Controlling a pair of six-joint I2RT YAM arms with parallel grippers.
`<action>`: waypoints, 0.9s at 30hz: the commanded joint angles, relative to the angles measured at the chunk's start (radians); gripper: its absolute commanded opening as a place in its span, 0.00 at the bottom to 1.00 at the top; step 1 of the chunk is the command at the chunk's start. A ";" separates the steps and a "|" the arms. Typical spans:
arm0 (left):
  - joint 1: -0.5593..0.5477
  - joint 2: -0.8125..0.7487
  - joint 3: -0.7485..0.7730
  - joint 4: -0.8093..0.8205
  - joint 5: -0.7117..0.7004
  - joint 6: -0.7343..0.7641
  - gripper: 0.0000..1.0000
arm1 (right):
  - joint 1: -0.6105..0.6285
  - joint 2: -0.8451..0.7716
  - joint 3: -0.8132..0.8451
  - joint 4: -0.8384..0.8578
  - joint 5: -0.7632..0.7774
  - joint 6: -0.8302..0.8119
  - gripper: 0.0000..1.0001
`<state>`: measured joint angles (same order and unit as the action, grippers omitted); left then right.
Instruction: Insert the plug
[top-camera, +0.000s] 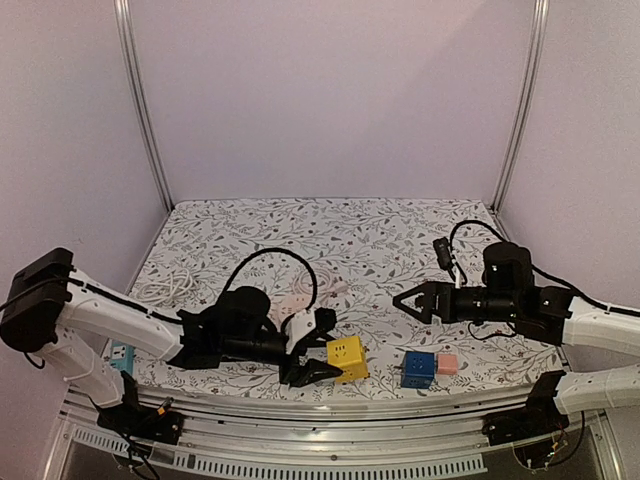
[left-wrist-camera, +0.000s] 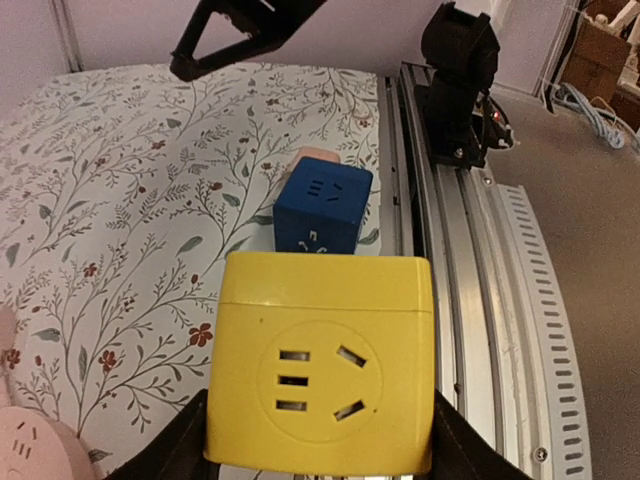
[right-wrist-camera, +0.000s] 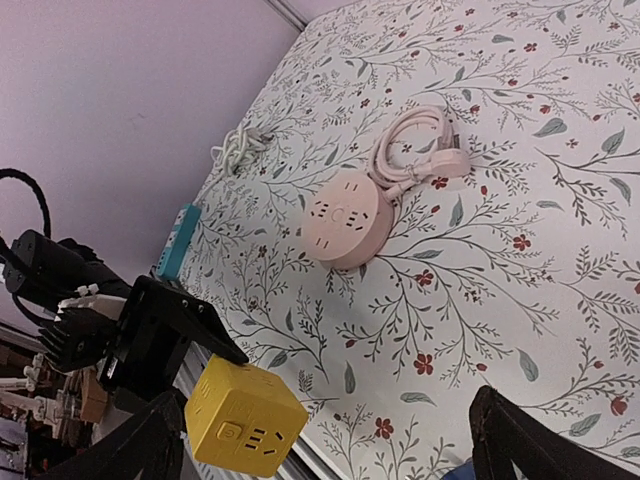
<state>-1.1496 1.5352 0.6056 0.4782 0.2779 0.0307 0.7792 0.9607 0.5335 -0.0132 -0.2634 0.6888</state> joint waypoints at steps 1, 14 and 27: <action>0.015 -0.085 -0.064 0.150 0.058 -0.069 0.21 | 0.010 0.053 0.078 0.017 -0.178 0.043 0.99; 0.045 -0.140 -0.176 0.322 0.102 -0.103 0.17 | 0.183 0.248 0.226 -0.087 -0.366 0.073 0.99; 0.045 -0.167 -0.198 0.353 0.114 -0.099 0.15 | 0.234 0.338 0.291 -0.164 -0.316 0.108 0.99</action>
<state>-1.1179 1.3922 0.4187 0.7662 0.3740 -0.0685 0.9958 1.2610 0.7868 -0.1318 -0.5926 0.7864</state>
